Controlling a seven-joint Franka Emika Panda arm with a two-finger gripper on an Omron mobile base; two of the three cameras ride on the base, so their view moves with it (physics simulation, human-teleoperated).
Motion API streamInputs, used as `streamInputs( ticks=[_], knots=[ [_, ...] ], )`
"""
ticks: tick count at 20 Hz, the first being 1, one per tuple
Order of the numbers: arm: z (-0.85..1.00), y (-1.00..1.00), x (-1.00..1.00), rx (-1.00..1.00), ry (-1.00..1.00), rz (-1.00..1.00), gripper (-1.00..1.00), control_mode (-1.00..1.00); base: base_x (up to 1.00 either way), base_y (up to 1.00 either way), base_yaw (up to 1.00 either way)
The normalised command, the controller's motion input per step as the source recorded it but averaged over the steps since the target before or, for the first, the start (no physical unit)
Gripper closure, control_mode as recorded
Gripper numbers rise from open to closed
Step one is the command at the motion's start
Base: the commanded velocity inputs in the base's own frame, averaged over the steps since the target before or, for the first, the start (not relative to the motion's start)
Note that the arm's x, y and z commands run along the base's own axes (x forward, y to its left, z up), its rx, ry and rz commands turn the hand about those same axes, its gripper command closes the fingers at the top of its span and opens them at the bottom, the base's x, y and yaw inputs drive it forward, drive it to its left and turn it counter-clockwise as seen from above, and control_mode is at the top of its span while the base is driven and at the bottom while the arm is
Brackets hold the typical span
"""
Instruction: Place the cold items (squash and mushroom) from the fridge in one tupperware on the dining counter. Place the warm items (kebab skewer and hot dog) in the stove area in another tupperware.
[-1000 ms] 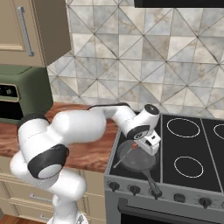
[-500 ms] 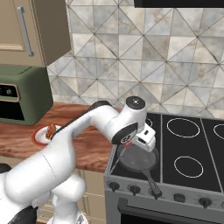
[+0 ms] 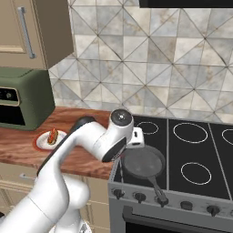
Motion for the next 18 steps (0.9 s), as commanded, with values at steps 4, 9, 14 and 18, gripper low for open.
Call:
streamInputs(
  ticks=[4, 9, 14, 18],
  knots=[
    [0.33, 0.39, -0.36, -0.53, -0.02, 0.75, 1.00, -1.00, 0.00, 0.00, 0.00],
    [0.50, 0.43, -0.61, -0.71, -0.03, 0.66, 1.00, -1.00, 0.00, 0.00, 0.00],
    [0.12, 0.30, -0.71, -0.30, -0.14, 0.57, 1.00, -1.00, 0.00, 0.00, 0.00],
    [0.07, 0.35, -0.60, -0.15, -0.12, 0.58, 1.00, -1.00, 0.00, 0.00, 0.00]
  ],
)
